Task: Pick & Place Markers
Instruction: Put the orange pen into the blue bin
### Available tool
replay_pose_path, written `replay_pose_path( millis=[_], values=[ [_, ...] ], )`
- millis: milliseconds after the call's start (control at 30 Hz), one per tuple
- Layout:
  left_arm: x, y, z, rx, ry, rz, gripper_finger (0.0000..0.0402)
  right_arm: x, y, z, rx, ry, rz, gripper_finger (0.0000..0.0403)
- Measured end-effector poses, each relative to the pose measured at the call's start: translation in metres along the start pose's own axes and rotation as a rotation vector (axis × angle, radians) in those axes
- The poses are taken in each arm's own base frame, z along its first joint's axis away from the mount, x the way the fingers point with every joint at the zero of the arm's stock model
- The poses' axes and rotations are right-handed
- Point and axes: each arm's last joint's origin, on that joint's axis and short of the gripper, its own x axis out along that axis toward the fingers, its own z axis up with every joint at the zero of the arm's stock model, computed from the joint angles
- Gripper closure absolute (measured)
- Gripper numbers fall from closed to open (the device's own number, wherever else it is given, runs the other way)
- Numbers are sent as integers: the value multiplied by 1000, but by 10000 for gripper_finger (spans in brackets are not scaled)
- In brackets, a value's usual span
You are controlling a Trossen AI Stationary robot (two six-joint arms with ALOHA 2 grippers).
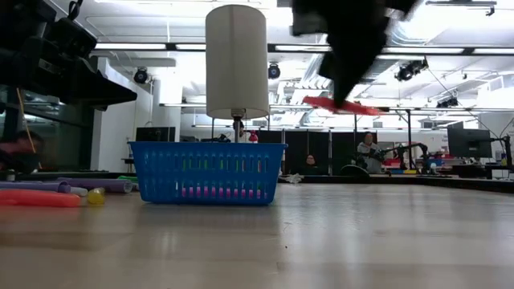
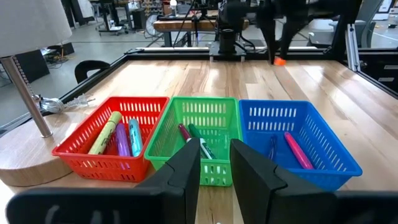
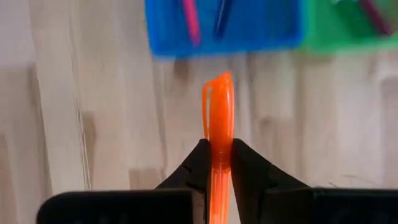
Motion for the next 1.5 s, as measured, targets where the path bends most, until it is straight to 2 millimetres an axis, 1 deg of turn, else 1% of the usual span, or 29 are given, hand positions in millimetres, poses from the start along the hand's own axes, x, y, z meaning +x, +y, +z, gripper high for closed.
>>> replay_pose_path(
  millis=[133,267,400,567,700,800,967,1133,1300,1367,1500],
  values=[
    [0,0,0,0,0,0,316,-8,-6,30,-22,-32,-6,372],
    [0,0,0,0,0,0,316,-6,-9,59,-45,-50,-9,372],
    [0,0,0,0,0,0,316,4,-11,82,-53,-51,-13,372],
    [0,0,0,0,0,0,316,19,-14,105,-80,-64,-15,372],
    [0,0,0,0,0,0,316,38,-17,119,-76,-59,-11,372],
    [0,0,0,0,0,0,316,52,-18,124,-73,-45,-7,372],
    [0,0,0,0,0,0,316,69,-17,123,-75,-23,-1,372],
    [0,0,0,0,0,0,316,74,-18,120,-74,-8,-6,372],
    [0,0,0,0,0,0,316,85,-18,112,-57,26,6,365],
    [0,0,0,0,0,0,316,90,-16,109,-52,34,22,363],
    [0,0,0,0,0,0,316,92,-9,108,-67,25,30,366]
  ],
)
